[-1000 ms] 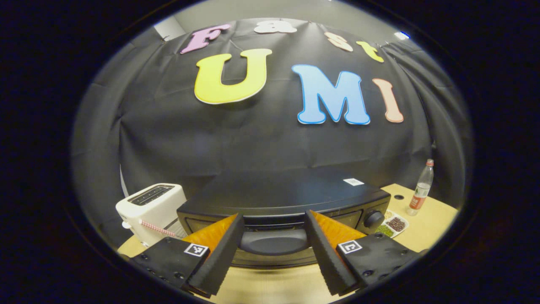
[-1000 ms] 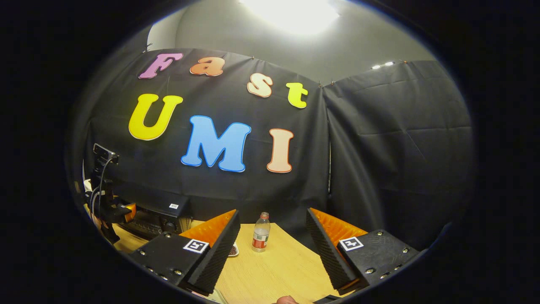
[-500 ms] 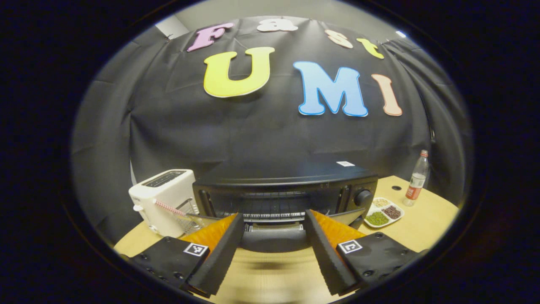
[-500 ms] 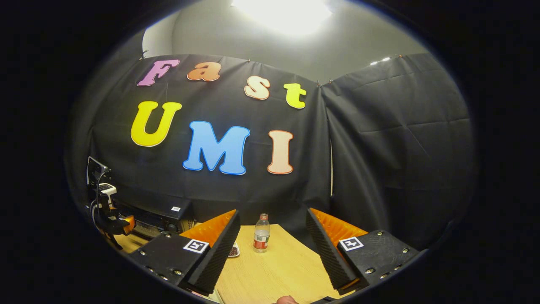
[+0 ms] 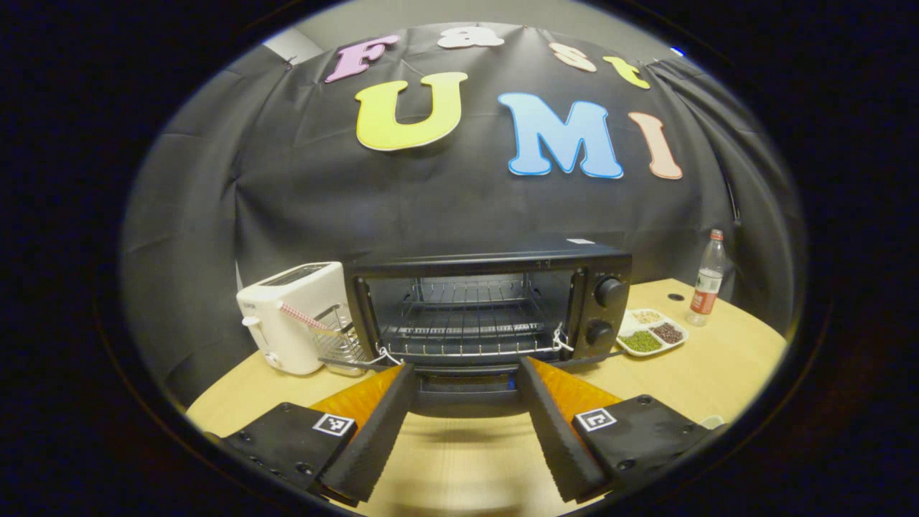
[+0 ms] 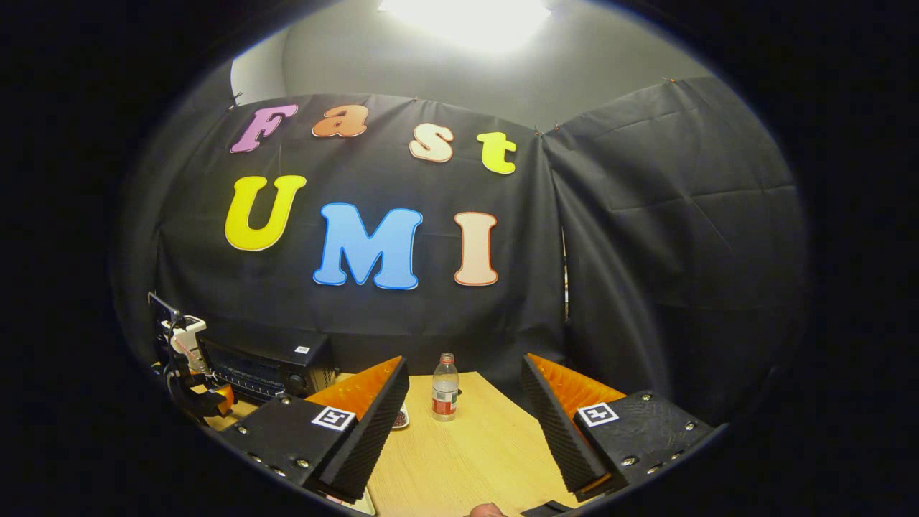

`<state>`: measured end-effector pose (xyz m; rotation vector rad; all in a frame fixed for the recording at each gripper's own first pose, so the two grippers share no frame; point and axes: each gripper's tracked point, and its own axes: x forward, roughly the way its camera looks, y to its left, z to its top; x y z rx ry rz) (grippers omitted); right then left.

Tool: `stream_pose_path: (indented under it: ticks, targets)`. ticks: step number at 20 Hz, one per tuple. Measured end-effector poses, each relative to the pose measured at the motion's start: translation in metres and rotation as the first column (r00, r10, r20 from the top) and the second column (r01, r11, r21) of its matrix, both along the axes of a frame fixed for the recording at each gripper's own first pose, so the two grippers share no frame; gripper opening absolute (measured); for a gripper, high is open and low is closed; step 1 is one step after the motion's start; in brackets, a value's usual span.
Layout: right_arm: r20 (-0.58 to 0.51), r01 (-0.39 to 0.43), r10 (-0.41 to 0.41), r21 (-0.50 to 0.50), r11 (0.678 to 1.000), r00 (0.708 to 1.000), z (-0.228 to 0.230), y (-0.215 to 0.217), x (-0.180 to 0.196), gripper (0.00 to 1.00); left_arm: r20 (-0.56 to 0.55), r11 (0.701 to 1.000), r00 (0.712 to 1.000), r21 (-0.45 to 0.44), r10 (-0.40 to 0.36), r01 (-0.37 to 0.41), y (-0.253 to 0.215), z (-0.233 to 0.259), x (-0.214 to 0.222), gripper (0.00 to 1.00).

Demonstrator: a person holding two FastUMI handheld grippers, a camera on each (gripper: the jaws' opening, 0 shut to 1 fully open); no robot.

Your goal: Open the electric oven with the left hand, put the food in, and close the electric oven.

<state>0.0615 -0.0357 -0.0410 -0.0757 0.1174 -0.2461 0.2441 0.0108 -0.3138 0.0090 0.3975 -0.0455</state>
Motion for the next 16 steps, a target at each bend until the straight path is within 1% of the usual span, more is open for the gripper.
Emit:
stream_pose_path:
  ticks: [1,2,3,7,8,9,10,11,13,14,16]
  targets:
    - [-0.002,0.003,-0.003,0.000,1.000,1.000,-0.001,-0.003,-0.002,0.97,-0.011,1.000,1.000,0.001,0.001,-0.001,-0.001,-0.004,-0.002,1.00]
    - [-0.006,0.007,-0.007,-0.002,1.000,1.000,-0.002,-0.005,-0.004,0.96,-0.021,1.000,1.000,-0.004,0.000,0.000,-0.003,-0.008,-0.006,0.96]
    - [-0.011,0.011,-0.011,-0.005,1.000,1.000,-0.004,-0.009,-0.008,0.97,-0.025,1.000,1.000,-0.004,0.003,-0.003,-0.004,-0.011,-0.008,1.00]
    - [-0.040,0.014,-0.014,0.012,1.000,0.999,-0.010,-0.013,-0.016,0.97,-0.065,1.000,0.998,-0.014,0.009,-0.010,-0.005,-0.024,-0.020,1.00]
    - [-0.047,0.014,-0.013,0.022,1.000,0.999,-0.010,-0.013,-0.017,0.97,-0.077,1.000,0.997,-0.017,0.009,-0.011,-0.005,-0.030,-0.024,0.96]
    - [-0.049,0.014,-0.012,0.030,0.999,0.999,-0.010,-0.014,-0.019,0.97,-0.091,1.000,0.996,-0.015,0.009,-0.010,-0.006,-0.037,-0.029,0.96]
    - [-0.050,0.013,-0.011,0.035,0.999,0.999,-0.010,-0.014,-0.019,0.97,-0.106,1.000,0.994,-0.009,0.008,-0.009,-0.006,-0.042,-0.033,1.00]
    - [-0.053,0.011,-0.009,0.042,0.999,0.999,-0.011,-0.014,-0.020,0.97,-0.117,1.000,0.993,-0.001,0.006,-0.006,-0.007,-0.047,-0.036,0.96]
    - [-0.062,0.006,-0.002,0.058,0.998,0.998,-0.011,-0.013,-0.021,0.97,-0.134,1.000,0.991,0.010,0.009,-0.008,-0.008,-0.055,-0.039,0.96]
    - [-0.061,0.003,0.001,0.066,0.998,0.998,-0.010,-0.013,-0.020,0.97,-0.135,1.000,0.991,0.004,0.009,-0.009,-0.009,-0.055,-0.040,1.00]
    - [-0.063,-0.007,0.012,0.077,0.997,0.998,-0.011,-0.011,-0.018,0.97,-0.132,1.000,0.991,-0.013,0.011,-0.013,-0.014,-0.052,-0.042,1.00]
